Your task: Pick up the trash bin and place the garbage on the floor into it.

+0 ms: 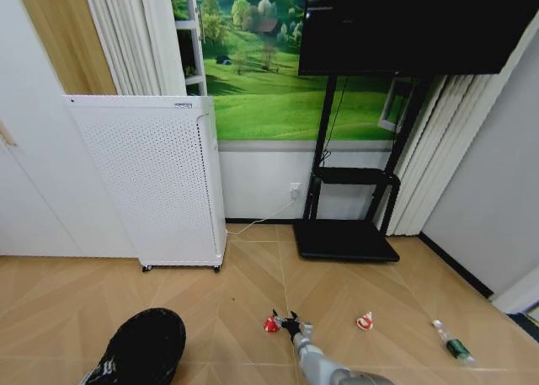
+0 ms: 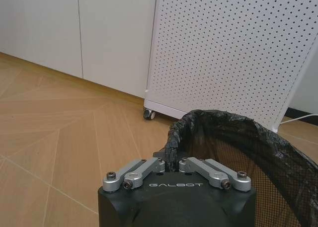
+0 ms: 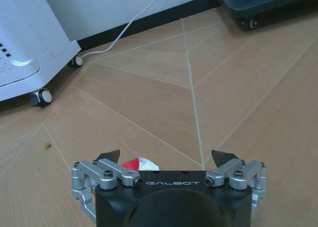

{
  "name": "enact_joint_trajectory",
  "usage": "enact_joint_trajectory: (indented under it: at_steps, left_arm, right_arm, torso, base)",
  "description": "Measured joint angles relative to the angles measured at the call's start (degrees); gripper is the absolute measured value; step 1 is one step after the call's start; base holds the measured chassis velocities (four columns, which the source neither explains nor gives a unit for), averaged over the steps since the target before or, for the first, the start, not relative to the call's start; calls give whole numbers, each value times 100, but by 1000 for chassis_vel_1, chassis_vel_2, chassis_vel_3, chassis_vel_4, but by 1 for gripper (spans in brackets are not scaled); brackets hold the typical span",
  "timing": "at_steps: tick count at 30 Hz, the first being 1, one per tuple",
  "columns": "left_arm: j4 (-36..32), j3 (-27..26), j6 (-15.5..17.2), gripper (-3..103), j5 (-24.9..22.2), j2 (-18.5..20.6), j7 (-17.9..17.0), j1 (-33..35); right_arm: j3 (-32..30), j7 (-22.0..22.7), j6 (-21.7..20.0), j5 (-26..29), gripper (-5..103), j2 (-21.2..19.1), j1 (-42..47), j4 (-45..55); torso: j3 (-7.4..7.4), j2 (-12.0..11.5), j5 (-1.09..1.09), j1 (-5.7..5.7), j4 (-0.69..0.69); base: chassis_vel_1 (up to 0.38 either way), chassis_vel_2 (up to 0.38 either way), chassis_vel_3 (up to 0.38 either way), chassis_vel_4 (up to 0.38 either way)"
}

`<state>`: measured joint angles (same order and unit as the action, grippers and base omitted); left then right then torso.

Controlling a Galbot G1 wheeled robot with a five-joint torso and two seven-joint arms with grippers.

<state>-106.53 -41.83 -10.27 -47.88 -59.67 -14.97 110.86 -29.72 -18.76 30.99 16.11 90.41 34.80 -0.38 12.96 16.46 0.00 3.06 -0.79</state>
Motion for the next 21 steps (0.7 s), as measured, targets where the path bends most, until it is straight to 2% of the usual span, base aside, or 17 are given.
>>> enact_joint_trajectory:
  at_steps: [12,21]
  left_arm:
    - [13,52,-1,6,-3,60,-21,-9]
    - [36,44,-23,6,-5,73,13,2]
  right_arm:
    - [-10,158,235,98,100,172,249,122]
    - [-15,49,179,195,100,172,360,123]
  torso:
    - [0,0,-1,0,2]
    - [0,0,0,0,2]
  base:
    - [0,0,0,0]
    - [0,0,0,0]
